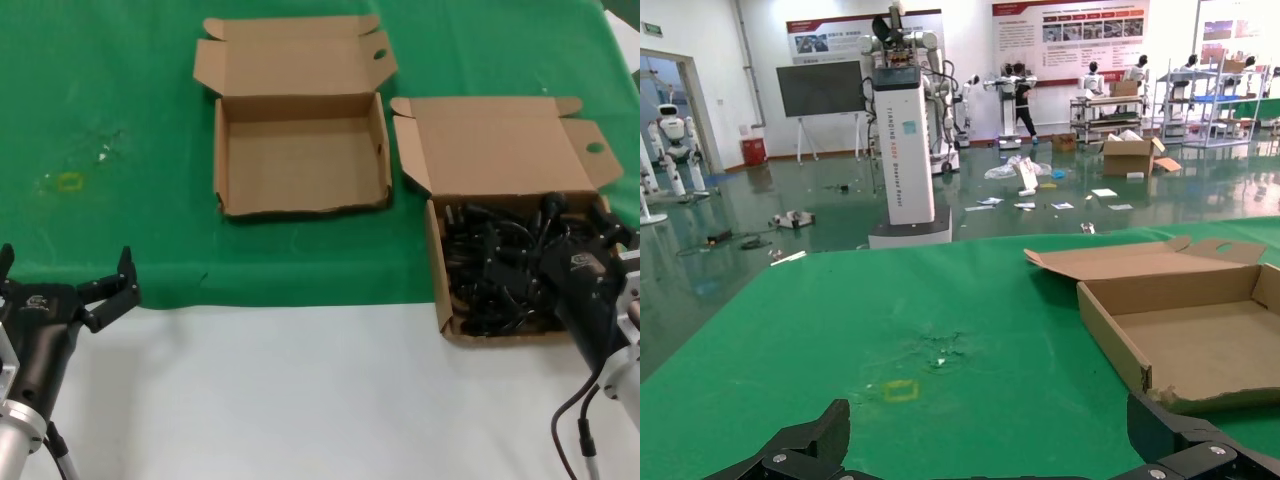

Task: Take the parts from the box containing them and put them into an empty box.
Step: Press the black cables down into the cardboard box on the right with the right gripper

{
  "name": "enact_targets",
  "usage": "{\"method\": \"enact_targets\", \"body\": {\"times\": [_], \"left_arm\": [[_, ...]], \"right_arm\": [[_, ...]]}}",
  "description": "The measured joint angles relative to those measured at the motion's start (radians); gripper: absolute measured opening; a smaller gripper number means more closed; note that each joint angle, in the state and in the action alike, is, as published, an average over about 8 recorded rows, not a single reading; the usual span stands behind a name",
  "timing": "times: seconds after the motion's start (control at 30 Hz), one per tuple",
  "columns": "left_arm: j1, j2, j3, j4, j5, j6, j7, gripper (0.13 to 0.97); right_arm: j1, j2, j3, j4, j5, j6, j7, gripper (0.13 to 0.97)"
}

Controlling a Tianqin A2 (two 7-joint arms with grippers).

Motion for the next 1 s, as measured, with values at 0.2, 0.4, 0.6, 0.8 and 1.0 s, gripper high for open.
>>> {"method": "enact_targets", "body": {"times": [0.2, 0.4, 0.6, 0.8, 1.0], "left_arm": [[0.000, 0.000, 0.000, 0.000, 0.000, 0.000, 0.000, 0.966], [0.000, 0.000, 0.000, 0.000, 0.000, 0.000, 0.000, 0.966], [0.000, 0.000, 0.000, 0.000, 0.000, 0.000, 0.000, 0.966], [0.000, 0.000, 0.000, 0.000, 0.000, 0.000, 0.000, 0.956], [0.000, 0.000, 0.000, 0.000, 0.000, 0.000, 0.000, 0.927]], "right_arm": [[0.000, 0.000, 0.000, 0.000, 0.000, 0.000, 0.000, 0.966], [0.000, 0.000, 0.000, 0.000, 0.000, 0.000, 0.000, 0.966], [0.000, 0.000, 0.000, 0.000, 0.000, 0.000, 0.000, 0.966], [0.000, 0.000, 0.000, 0.000, 0.000, 0.000, 0.000, 0.966], [0.003, 0.011, -0.002, 0.002, 0.007, 0.000, 0.007, 0.966]]}}
